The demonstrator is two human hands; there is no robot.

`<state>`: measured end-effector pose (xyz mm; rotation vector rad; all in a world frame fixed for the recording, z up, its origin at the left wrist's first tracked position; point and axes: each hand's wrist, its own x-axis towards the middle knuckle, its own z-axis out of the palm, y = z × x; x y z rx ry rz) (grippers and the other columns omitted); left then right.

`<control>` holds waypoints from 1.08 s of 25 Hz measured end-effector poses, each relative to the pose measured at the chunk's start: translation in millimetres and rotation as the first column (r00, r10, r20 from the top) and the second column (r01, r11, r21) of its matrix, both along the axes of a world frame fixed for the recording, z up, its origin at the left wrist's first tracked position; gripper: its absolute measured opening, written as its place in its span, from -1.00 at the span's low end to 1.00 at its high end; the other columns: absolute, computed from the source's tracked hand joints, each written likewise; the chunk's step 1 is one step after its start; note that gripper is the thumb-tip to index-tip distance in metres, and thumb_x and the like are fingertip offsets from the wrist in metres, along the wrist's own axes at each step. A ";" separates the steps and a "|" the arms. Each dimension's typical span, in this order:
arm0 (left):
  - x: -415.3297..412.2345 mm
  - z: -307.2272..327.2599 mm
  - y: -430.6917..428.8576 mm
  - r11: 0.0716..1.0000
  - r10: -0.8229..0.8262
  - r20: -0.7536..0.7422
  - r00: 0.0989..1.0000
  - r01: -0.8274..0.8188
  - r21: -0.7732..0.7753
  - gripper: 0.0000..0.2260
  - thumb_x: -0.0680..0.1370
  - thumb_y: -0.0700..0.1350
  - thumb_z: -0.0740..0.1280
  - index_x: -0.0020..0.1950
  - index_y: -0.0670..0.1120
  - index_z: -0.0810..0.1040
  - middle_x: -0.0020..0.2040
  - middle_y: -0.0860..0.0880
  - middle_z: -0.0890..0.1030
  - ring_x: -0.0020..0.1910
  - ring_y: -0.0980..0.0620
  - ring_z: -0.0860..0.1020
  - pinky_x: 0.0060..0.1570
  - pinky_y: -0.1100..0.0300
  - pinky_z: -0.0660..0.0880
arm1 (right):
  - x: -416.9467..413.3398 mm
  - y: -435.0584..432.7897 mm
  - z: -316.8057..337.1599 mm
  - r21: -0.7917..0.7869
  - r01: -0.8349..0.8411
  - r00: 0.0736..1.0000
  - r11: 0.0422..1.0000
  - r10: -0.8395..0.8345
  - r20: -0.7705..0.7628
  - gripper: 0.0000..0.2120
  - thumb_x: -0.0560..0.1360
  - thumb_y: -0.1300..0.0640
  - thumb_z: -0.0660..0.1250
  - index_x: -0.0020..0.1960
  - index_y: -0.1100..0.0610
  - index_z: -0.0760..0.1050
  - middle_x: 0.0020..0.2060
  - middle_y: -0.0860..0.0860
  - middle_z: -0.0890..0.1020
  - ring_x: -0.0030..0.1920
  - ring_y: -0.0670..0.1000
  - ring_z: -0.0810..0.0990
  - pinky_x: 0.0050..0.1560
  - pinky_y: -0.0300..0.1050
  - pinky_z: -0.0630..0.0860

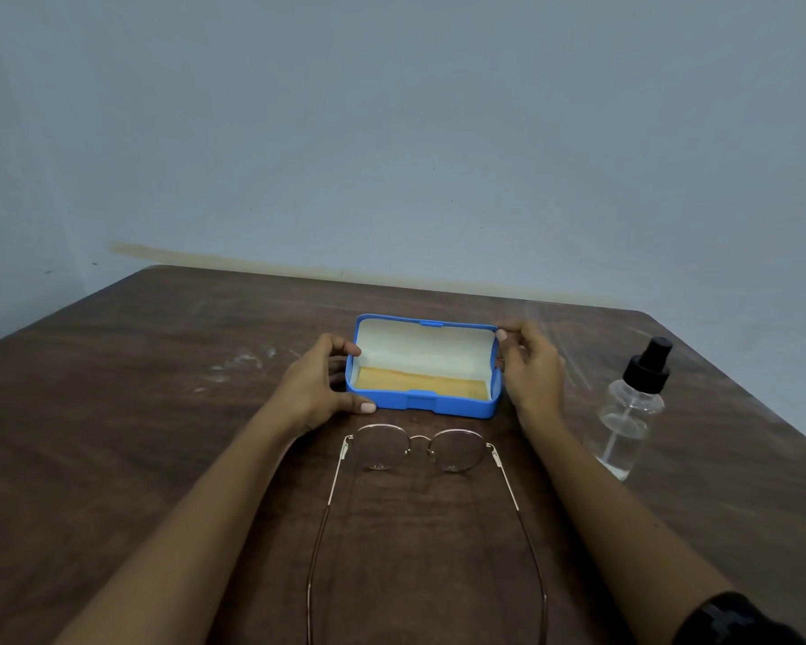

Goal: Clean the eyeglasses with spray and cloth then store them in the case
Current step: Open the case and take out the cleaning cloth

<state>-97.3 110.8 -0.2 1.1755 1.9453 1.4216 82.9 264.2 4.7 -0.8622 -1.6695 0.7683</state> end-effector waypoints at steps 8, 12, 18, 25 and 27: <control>-1.5 -0.4 1.9 1.000 -0.011 -0.029 1.000 0.011 -0.012 -0.46 0.23 -0.34 0.52 0.06 0.02 0.39 0.31 -0.08 0.42 0.18 0.05 0.41 0.08 0.19 0.46 | -1.7 -0.1 2.9 -0.121 -0.019 0.999 0.992 0.014 -0.037 -0.82 0.53 0.22 0.23 0.05 0.18 0.57 -0.11 0.15 0.64 -0.16 0.05 0.56 -0.08 0.00 0.53; -0.4 -1.0 -0.9 0.999 -0.052 -0.114 0.992 0.050 -0.016 -0.47 0.26 -0.32 0.52 0.08 0.07 0.42 0.30 -0.06 0.39 0.21 0.02 0.42 0.13 0.15 0.46 | 5.1 -7.2 0.6 -0.131 -0.071 0.996 0.989 0.062 -0.071 -0.82 0.53 0.24 0.23 0.07 0.19 0.56 -0.08 0.09 0.63 -0.09 0.02 0.56 -0.01 0.03 0.52; 3.3 0.2 -3.6 0.999 -0.050 -0.157 0.986 0.050 -0.002 -0.28 0.27 -0.32 0.51 0.35 0.01 0.33 0.34 -0.09 0.37 0.29 -0.05 0.41 0.26 0.05 0.42 | 16.0 -18.4 -2.0 -0.145 -0.027 0.997 0.989 0.017 -0.070 -0.87 0.45 0.24 0.35 -0.07 0.16 0.40 -0.22 -0.05 0.53 -0.22 -0.14 0.49 -0.27 -0.46 0.41; 7.7 1.8 -5.6 0.999 -0.030 -0.182 0.983 0.032 0.005 -0.26 0.29 -0.30 0.51 0.38 0.00 0.28 0.36 -0.09 0.39 0.20 0.05 0.41 0.11 0.22 0.40 | 20.7 -32.9 6.0 0.025 -0.004 0.944 1.000 -0.004 0.330 -0.92 0.43 0.24 0.38 -0.13 0.25 0.62 -0.01 0.13 0.47 0.00 0.05 0.50 -0.16 -0.38 0.29; 8.8 2.5 -6.2 1.000 -0.028 -0.188 0.982 0.030 0.008 -0.27 0.29 -0.29 0.51 0.38 0.01 0.29 0.35 -0.08 0.41 0.17 0.08 0.41 0.09 0.23 0.40 | 18.9 -33.9 13.1 0.095 0.005 0.856 0.995 -0.053 0.514 -0.86 0.47 0.22 0.33 -0.07 0.25 0.63 0.10 0.13 0.48 0.09 0.07 0.48 -0.01 -0.28 0.33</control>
